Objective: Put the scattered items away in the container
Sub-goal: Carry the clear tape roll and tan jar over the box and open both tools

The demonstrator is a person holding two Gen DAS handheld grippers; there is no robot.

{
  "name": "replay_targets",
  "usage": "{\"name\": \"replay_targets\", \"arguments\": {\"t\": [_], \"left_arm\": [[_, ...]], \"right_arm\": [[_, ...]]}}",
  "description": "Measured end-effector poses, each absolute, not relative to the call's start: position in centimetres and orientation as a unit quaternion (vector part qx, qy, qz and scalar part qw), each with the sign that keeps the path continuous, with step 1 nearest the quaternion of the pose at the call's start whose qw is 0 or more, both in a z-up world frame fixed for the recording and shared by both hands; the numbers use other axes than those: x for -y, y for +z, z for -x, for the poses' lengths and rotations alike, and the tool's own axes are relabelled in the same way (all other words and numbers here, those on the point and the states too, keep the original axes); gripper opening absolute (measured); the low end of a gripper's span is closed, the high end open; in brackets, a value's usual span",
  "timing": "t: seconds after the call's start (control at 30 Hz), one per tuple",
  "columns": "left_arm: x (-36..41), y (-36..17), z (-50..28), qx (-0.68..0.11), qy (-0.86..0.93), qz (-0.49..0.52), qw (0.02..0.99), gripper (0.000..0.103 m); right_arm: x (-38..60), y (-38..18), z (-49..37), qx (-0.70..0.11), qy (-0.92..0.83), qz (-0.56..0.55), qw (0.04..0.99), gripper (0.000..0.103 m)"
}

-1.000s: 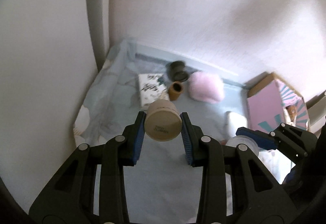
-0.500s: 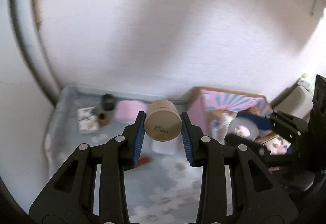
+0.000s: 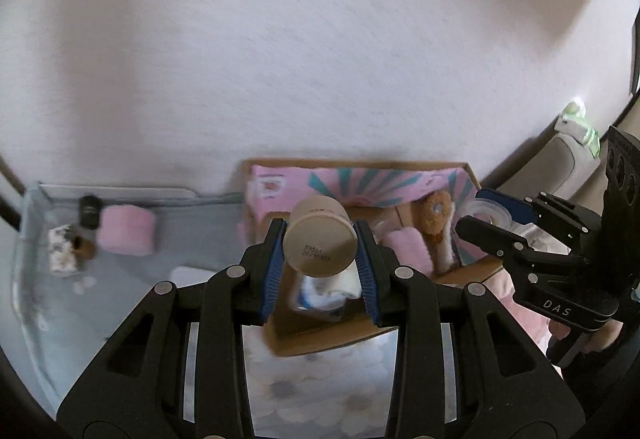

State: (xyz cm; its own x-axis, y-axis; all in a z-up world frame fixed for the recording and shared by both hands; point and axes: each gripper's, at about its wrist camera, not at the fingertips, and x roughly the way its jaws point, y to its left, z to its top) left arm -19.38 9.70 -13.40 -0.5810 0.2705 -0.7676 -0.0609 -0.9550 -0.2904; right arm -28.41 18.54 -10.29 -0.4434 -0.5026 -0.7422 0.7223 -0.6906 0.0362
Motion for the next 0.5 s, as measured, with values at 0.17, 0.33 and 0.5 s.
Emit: {"name": "replay_targets", "arguments": {"t": [0.17, 0.33, 0.5], "left_arm": [[-12.1, -15.2, 20.5, 0.104, 0.873, 0.467, 0.101, 0.031], [-13.6, -16.4, 21.2, 0.096, 0.867, 0.479, 0.101, 0.031], [-13.6, -16.6, 21.5, 0.093, 0.867, 0.479, 0.098, 0.031]], "right_arm": [[-21.3, -11.8, 30.0, -0.132, -0.834, -0.405, 0.351, 0.039], [-23.7, -13.1, 30.6, -0.126, -0.825, -0.428, 0.346, 0.039], [-23.9, -14.5, 31.0, -0.125, -0.820, -0.437, 0.349, 0.039]]}}
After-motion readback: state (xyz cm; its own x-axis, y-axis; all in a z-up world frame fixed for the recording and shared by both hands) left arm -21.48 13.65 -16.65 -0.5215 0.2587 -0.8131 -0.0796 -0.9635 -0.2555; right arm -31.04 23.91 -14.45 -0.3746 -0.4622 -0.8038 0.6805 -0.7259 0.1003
